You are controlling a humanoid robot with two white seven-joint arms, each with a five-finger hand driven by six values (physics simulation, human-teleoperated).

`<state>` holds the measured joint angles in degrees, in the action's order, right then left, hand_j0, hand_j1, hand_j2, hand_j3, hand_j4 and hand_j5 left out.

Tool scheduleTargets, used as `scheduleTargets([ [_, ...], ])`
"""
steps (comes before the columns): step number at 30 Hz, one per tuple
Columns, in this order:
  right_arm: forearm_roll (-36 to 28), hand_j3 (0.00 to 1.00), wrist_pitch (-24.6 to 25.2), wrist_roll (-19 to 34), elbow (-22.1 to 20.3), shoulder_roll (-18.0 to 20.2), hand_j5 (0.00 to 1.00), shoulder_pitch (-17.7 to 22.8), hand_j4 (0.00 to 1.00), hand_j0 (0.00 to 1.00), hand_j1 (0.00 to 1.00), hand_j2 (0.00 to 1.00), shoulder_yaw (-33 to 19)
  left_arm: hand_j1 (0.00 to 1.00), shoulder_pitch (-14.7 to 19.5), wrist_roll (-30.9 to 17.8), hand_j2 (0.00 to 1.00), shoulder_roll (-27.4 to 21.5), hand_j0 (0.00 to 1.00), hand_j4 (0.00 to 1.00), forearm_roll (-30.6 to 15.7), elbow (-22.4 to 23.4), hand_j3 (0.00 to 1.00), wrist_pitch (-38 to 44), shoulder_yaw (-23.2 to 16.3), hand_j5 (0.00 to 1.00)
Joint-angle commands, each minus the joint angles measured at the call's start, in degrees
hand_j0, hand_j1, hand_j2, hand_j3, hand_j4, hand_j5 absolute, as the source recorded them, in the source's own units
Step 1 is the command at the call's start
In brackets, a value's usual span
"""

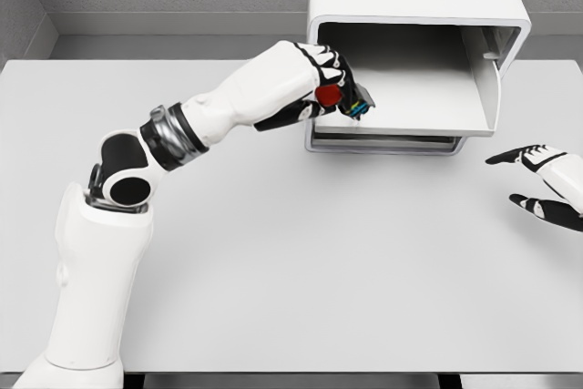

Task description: Slide open multi-storey tabletop storage cabinets and put open load switch and slide close multi-storey tabletop storage cabinets

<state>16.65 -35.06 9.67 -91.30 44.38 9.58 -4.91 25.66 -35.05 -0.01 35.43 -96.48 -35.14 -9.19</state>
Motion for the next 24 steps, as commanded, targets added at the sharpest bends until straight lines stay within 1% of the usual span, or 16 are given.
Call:
scheduleTargets([
  [1, -0.5, 0.74, 0.1, 0.0, -0.3, 0.0, 0.74, 0.1, 0.74, 0.74, 0.74, 0.74, 0.0, 0.36, 0.0, 0.1, 0.36, 0.0, 0.36, 0.36, 1.3, 0.1, 0.36, 0.1, 0.0, 0.36],
  [6, -0.4, 0.74, 0.1, 0.0, -1.1, 0.0, 0.74, 0.5, 0.74, 0.74, 0.74, 0.74, 0.0, 0.36, 0.6, 0.1, 0.36, 0.0, 0.36, 0.36, 1.8, 0.2, 0.36, 0.1, -0.9, 0.36],
  [8, -0.4, 0.74, 0.1, 0.0, -1.1, 0.0, 0.74, 0.6, 0.74, 0.74, 0.74, 0.74, 0.0, 0.35, 0.9, 0.1, 0.35, 0.0, 0.35, 0.35, 2.6, 0.5, 0.35, 0.1, -1.3, 0.35],
  [9, -0.4, 0.74, 0.1, -0.1, -1.1, 0.0, 0.74, 0.7, 0.74, 0.74, 0.74, 0.74, 0.0, 0.36, 1.0, 0.1, 0.36, 0.0, 0.36, 0.36, 3.8, 0.5, 0.36, 0.1, -1.2, 0.36],
  [11, -0.5, 0.74, 0.1, 0.0, -1.2, 0.0, 0.74, 0.7, 0.74, 0.74, 0.74, 0.74, 0.0, 0.36, 1.3, 0.1, 0.36, 0.0, 0.36, 0.36, 4.2, 0.9, 0.36, 0.1, -1.4, 0.36],
  [13, -0.5, 0.74, 0.1, 0.0, -1.2, 0.0, 0.74, 0.7, 0.74, 0.74, 0.74, 0.74, 0.0, 0.36, 2.4, 0.1, 0.36, 0.0, 0.36, 0.36, 4.3, 1.7, 0.36, 0.1, -2.3, 0.36],
  [16, -0.5, 0.74, 0.1, 0.1, -1.9, 0.0, 0.74, 0.8, 0.74, 0.74, 0.74, 0.74, 0.0, 0.35, 2.5, 0.1, 0.35, 0.0, 0.35, 0.35, 4.7, 1.9, 0.35, 0.1, -3.4, 0.35],
  [22, -0.5, 0.74, 0.1, 0.3, -2.1, -0.7, 0.74, 0.8, 0.74, 0.74, 0.74, 0.74, 0.0, 0.36, 5.6, 0.1, 0.36, 0.0, 0.36, 0.36, 4.7, 4.7, 0.36, 0.1, -4.9, 0.36],
  [24, -0.4, 0.74, 0.1, 0.3, -2.8, -0.9, 0.74, 0.8, 0.74, 0.74, 0.74, 0.74, 0.0, 0.35, 6.2, 0.1, 0.35, 0.0, 0.35, 0.35, 4.7, 5.1, 0.35, 0.1, -5.7, 0.35],
])
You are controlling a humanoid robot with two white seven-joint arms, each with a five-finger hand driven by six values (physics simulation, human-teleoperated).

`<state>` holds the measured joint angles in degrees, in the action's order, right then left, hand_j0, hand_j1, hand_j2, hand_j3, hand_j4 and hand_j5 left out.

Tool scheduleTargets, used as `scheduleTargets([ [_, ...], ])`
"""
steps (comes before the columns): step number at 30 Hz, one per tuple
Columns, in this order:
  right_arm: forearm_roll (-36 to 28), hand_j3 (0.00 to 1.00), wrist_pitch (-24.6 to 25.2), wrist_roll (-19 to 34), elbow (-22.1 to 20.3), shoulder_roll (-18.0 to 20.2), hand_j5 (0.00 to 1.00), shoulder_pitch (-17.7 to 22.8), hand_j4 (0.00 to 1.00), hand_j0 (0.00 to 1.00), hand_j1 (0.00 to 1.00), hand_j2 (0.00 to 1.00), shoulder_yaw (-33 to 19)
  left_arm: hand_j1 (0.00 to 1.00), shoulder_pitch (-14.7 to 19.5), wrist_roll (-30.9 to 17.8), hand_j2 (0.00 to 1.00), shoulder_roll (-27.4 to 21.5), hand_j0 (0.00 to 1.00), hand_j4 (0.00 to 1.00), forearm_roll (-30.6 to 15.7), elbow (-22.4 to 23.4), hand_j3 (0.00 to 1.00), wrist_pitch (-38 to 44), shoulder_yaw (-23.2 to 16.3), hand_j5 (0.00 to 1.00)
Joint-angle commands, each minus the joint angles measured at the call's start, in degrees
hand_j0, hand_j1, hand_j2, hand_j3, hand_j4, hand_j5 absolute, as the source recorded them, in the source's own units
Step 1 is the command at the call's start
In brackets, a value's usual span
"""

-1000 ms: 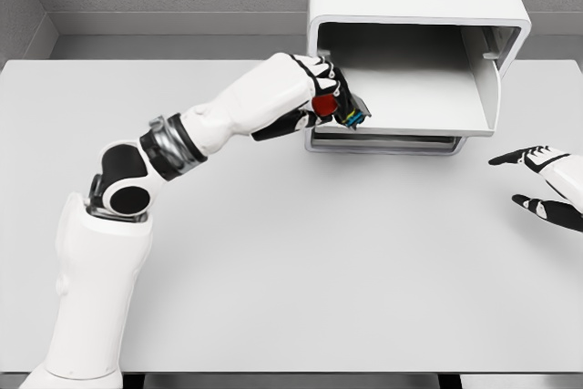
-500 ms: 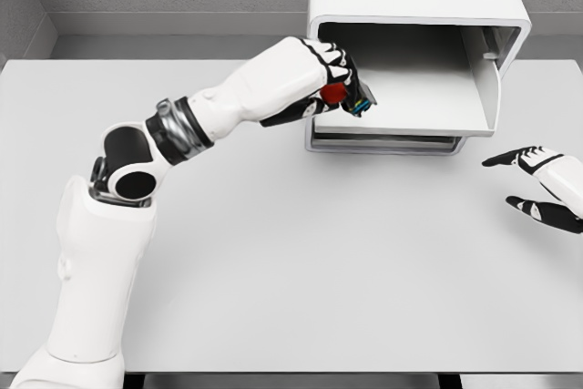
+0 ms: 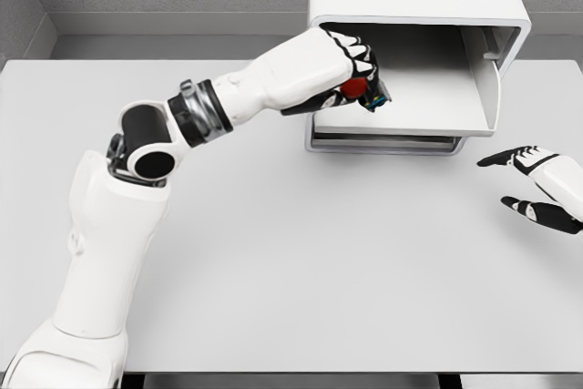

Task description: Slide open multi-storey tabletop storage cabinets and put open load switch and slide close multi-storey tabletop storage cabinets

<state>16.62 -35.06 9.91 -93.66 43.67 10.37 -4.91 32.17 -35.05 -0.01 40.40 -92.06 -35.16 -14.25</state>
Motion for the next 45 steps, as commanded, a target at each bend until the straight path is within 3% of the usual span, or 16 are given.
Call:
scheduleTargets([
  [1, -0.4, 0.74, 0.1, 0.0, -0.5, -0.3, 0.74, 0.0, 0.74, 0.74, 0.74, 0.74, 0.0, 0.36, 0.0, 0.0, 0.36, 0.0, 0.36, 0.36, -0.3, 0.9, 0.36, 0.2, -0.7, 0.36],
  [8, -0.4, 0.74, 0.1, 0.0, -1.0, -0.4, 0.74, 0.6, 0.74, 0.74, 0.74, 0.74, -0.1, 0.36, 2.5, 0.0, 0.36, 0.0, 0.36, 0.36, -0.3, 3.3, 0.36, 0.2, -3.1, 0.36],
  [19, -0.4, 0.74, 0.1, 0.1, -1.9, -1.4, 0.74, 0.8, 0.74, 0.74, 0.74, 0.74, -0.1, 0.37, 3.7, 0.0, 0.37, 0.0, 0.37, 0.37, -0.2, 5.0, 0.37, 0.2, -6.0, 0.37],
  [39, 0.2, 0.74, 0.1, 0.1, -1.4, -2.5, 0.74, 1.0, 0.74, 0.74, 0.74, 0.74, 0.0, 0.38, 5.1, 0.0, 0.38, 0.0, 0.38, 0.38, -0.2, 8.1, 0.38, 0.2, -5.4, 0.38],
  [45, 0.3, 0.75, 0.1, 0.1, -1.4, -2.8, 0.75, 1.0, 0.75, 0.75, 0.75, 0.75, 0.0, 0.44, 5.5, 0.0, 0.44, 0.0, 0.44, 0.44, -0.2, 9.2, 0.44, 0.2, -5.4, 0.44],
])
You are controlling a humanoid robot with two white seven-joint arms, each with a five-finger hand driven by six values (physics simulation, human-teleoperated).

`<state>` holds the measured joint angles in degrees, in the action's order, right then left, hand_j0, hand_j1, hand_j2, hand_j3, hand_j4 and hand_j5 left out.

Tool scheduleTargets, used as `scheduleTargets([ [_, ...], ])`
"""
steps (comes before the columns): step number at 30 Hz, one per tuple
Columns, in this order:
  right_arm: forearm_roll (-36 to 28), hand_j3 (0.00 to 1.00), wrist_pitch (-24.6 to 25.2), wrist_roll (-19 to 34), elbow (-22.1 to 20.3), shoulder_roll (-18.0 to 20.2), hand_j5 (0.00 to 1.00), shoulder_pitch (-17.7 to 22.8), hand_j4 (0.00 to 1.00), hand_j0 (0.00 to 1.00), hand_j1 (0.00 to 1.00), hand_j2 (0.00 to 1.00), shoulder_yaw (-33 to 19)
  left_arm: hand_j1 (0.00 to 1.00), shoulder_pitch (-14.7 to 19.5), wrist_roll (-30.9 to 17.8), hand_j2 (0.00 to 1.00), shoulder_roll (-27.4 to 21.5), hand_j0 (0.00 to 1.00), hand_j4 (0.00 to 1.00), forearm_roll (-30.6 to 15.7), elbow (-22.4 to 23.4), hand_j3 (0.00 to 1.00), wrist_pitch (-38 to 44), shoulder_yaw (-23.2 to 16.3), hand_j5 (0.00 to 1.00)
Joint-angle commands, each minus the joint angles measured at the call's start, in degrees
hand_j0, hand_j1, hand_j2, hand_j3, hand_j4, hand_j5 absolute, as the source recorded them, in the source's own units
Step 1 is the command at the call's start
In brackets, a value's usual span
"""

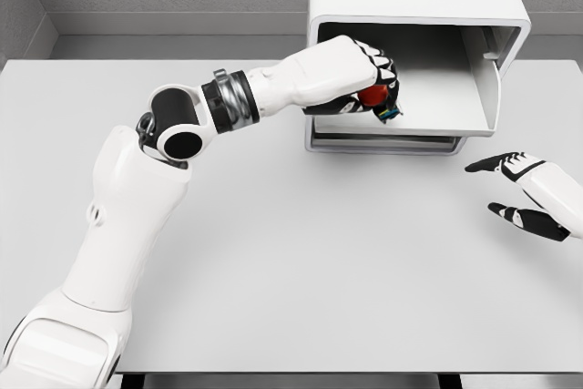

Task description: Slide open multi-storey tabletop storage cabinets and put open load switch and slide close multi-storey tabletop storage cabinets

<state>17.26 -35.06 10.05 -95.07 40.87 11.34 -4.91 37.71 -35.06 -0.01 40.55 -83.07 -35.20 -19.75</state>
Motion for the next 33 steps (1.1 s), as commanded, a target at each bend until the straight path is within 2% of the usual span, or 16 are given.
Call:
scheduleTargets([
  [1, -0.4, 0.76, 0.1, 0.0, 0.0, 0.0, 0.76, 0.0, 0.76, 0.76, 0.76, 0.76, 0.0, 0.44, 0.0, 0.1, 0.44, 0.0, 0.44, 0.44, -0.4, 0.2, 0.44, 0.2, 0.1, 0.44],
  [8, -0.4, 0.77, 0.1, 0.0, 0.0, 0.0, 0.77, 0.0, 0.77, 0.77, 0.77, 0.77, 0.0, 0.5, 0.0, 0.1, 0.5, 0.0, 0.5, 0.5, -0.3, 0.2, 0.5, 0.2, 0.1, 0.5],
  [14, -0.4, 0.77, 0.1, 0.0, 0.0, 0.0, 0.77, 0.0, 0.77, 0.77, 0.77, 0.77, 0.0, 0.5, 0.3, 0.1, 0.5, 0.0, 0.5, 0.5, -0.2, 0.4, 0.5, 0.2, 0.1, 0.5],
  [18, -0.4, 0.77, 0.1, 0.0, 0.0, 0.0, 0.77, 0.0, 0.77, 0.77, 0.77, 0.77, 0.0, 0.56, 0.3, 0.1, 0.56, 0.0, 0.56, 0.56, -0.1, 0.2, 0.56, 0.2, 0.1, 0.56],
  [24, -0.4, 0.78, 0.1, 0.0, -0.1, 0.0, 0.78, 0.0, 0.78, 0.78, 0.78, 0.78, 0.0, 0.57, 0.4, 0.1, 0.57, 0.0, 0.57, 0.57, -0.2, 0.2, 0.57, 0.2, -0.1, 0.57],
  [33, -0.4, 0.78, 0.1, 0.0, 0.0, 0.0, 0.78, 0.0, 0.78, 0.78, 0.78, 0.78, 0.0, 0.63, 0.7, 0.1, 0.63, 0.0, 0.63, 0.63, -0.2, 0.2, 0.63, 0.2, -0.1, 0.63],
])
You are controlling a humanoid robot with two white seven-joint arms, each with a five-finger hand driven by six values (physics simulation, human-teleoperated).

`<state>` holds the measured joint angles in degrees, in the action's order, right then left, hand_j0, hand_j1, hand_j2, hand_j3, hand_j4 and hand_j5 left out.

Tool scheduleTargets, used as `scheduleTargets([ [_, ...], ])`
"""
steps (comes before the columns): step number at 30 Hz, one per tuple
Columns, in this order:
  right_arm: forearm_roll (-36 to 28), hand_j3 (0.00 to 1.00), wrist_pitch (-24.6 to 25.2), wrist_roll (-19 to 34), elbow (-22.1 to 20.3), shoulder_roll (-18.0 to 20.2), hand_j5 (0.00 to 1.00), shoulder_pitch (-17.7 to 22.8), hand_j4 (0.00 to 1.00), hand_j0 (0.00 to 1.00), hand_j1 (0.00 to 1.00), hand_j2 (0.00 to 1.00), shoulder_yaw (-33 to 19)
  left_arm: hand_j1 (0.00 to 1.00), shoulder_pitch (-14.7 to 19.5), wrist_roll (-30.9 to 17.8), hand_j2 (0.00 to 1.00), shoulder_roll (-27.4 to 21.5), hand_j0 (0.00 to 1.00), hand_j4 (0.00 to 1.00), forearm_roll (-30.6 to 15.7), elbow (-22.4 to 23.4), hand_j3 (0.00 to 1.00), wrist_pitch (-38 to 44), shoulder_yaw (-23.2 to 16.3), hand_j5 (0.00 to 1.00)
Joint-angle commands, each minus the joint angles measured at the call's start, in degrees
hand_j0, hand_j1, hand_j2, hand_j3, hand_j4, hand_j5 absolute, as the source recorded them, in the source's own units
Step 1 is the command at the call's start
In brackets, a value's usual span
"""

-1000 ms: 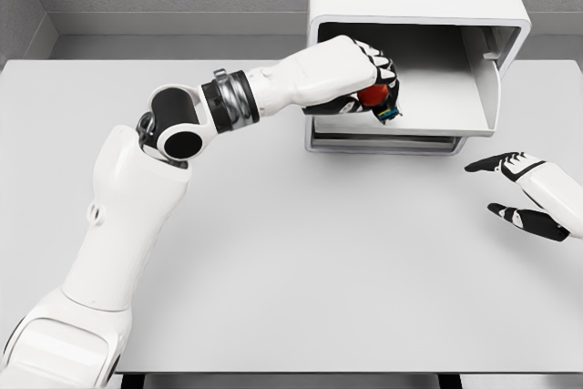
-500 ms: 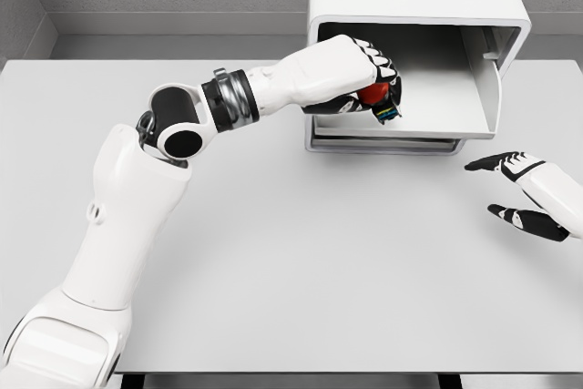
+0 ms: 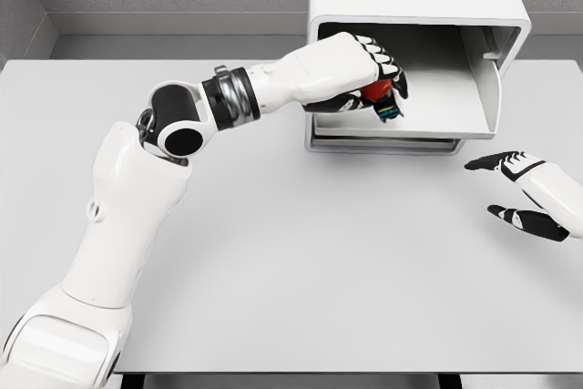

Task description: Slide open multi-storey tabletop storage cabinets and put open load switch and slide close multi-storey tabletop storage cabinets

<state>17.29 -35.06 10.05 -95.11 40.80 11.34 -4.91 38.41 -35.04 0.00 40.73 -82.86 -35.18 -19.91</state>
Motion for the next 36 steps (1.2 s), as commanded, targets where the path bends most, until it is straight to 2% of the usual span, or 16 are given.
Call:
scheduleTargets([
  [1, -0.4, 0.78, 0.1, 0.0, 0.0, 0.1, 0.78, 0.0, 0.78, 0.78, 0.78, 0.78, 0.0, 0.63, 0.0, 0.0, 0.63, 0.0, 0.63, 0.63, -0.4, 0.0, 0.63, 0.2, 0.1, 0.63],
  [10, -0.4, 0.78, 0.1, 0.0, 0.1, 0.1, 0.78, 0.0, 0.78, 0.78, 0.78, 0.78, 0.0, 0.63, 0.0, 0.0, 0.63, 0.0, 0.63, 0.63, -0.4, 0.1, 0.63, 0.2, 0.1, 0.63],
  [11, -0.4, 0.78, 0.1, -0.1, 0.1, 0.1, 0.78, 0.0, 0.78, 0.78, 0.78, 0.78, -0.1, 0.67, 0.1, 0.0, 0.67, 0.0, 0.67, 0.67, -0.4, 0.1, 0.67, 0.2, 0.1, 0.67],
  [13, -0.4, 0.78, 0.1, 0.0, 0.1, 0.1, 0.78, 0.0, 0.78, 0.78, 0.78, 0.78, -0.1, 0.69, 0.2, 0.0, 0.69, 0.0, 0.69, 0.69, -0.3, 0.0, 0.69, 0.2, 0.0, 0.69],
  [19, -0.4, 0.78, 0.1, 0.0, 0.2, 0.1, 0.78, -0.2, 0.78, 0.78, 0.78, 0.78, -0.1, 0.69, 0.2, 0.0, 0.69, 0.0, 0.69, 0.69, -0.4, 0.0, 0.69, 0.2, -0.1, 0.69],
  [22, -0.4, 0.78, 0.1, 0.0, 0.3, 0.1, 0.78, -0.2, 0.78, 0.78, 0.78, 0.78, -0.1, 0.73, 0.2, 0.0, 0.73, 0.0, 0.73, 0.73, -0.4, -0.5, 0.73, 0.2, -0.1, 0.73],
  [24, -0.4, 0.78, 0.1, 0.0, 0.3, 0.1, 0.78, -0.2, 0.78, 0.78, 0.78, 0.78, -0.2, 0.81, 0.2, 0.0, 0.81, 0.0, 0.81, 0.81, -0.7, -1.0, 0.81, 0.2, 0.0, 0.81],
  [27, -0.4, 0.78, 0.1, 0.0, 0.5, 0.1, 0.78, -0.3, 0.78, 0.78, 0.78, 0.78, -0.2, 1.0, -0.8, 0.0, 1.0, 0.0, 1.0, 1.0, -0.9, -5.8, 1.0, 0.2, 0.3, 1.0],
  [30, -0.5, 0.78, 0.1, 0.0, 0.5, 0.1, 0.78, -0.3, 0.78, 0.78, 0.78, 0.78, -0.2, 1.0, -2.6, 0.0, 1.0, 0.0, 1.0, 1.0, -1.3, -11.2, 1.0, 0.2, 1.8, 1.0],
  [33, -0.5, 0.78, 0.1, 0.0, 0.5, 0.1, 0.78, -0.3, 0.78, 0.78, 0.78, 0.78, -0.2, 1.0, -5.7, 0.0, 1.0, 0.0, 1.0, 1.0, -1.4, -16.7, 1.0, 0.2, 6.9, 1.0],
  [36, -0.5, 0.78, 0.1, 0.0, 0.4, 0.1, 0.78, -0.3, 0.78, 0.78, 0.78, 0.78, -0.2, 1.0, -8.2, 0.0, 1.0, 0.0, 1.0, 1.0, -9.9, -18.6, 1.0, 0.2, 11.6, 1.0],
])
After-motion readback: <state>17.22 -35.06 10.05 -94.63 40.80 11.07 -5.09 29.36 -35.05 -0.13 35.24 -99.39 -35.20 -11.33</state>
